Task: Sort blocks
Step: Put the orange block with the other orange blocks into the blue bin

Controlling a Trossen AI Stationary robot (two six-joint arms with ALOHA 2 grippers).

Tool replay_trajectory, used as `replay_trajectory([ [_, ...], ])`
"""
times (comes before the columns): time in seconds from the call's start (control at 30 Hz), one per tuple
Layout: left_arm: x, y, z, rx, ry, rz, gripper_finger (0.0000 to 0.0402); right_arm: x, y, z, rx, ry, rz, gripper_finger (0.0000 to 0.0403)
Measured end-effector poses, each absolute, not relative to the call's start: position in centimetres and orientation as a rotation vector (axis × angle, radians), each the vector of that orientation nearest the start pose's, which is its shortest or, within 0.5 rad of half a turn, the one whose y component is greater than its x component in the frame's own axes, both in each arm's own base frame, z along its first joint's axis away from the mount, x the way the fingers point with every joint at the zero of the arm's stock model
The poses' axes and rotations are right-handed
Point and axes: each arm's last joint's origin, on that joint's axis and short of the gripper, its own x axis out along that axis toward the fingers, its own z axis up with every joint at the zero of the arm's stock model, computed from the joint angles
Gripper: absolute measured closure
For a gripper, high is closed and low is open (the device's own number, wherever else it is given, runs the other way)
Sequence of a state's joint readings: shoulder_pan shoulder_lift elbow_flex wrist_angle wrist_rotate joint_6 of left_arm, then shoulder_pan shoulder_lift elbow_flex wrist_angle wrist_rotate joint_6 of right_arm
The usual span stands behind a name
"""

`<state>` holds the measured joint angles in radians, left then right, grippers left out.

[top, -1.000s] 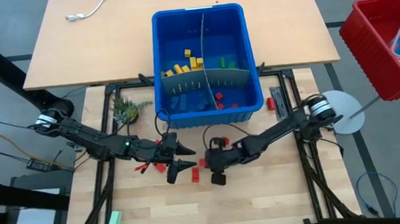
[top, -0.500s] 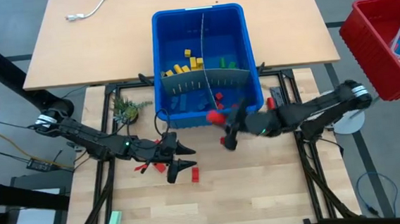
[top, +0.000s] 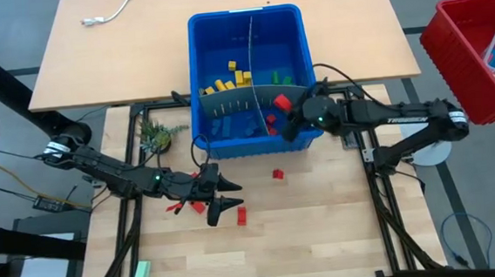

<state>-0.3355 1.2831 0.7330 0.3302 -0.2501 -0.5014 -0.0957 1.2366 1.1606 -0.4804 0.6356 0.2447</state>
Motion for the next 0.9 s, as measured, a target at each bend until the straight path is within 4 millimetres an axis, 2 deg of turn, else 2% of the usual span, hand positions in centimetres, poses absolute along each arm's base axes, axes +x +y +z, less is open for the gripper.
replay_trajectory([
  [0.23,26.5,-8.5,25.8,-0.431,0.237,-0.028,0.0169,26.3,-5.9,33.5,0.085,0.509,-0.814,0.0245],
  [0.53,26.5,-8.5,25.8,-0.409,0.233,-0.025,0.0169,26.3,-5.5,34.1,0.133,0.46,-0.757,0.0176],
  [0.67,26.6,-8.4,25.9,-0.408,0.218,-0.005,0.0169,27.3,-3.8,34.2,0.181,0.435,-0.578,0.0167],
  [0.77,26.6,-8.4,26.1,-0.404,0.2,-0.007,0.0169,28.3,-1.5,33.8,0.18,0.438,-0.44,0.017],
  [0.9,26.5,-8.4,25.7,-0.317,0.236,-0.002,0.0169,29.5,1.6,32.4,0.137,0.494,-0.334,0.0175],
])
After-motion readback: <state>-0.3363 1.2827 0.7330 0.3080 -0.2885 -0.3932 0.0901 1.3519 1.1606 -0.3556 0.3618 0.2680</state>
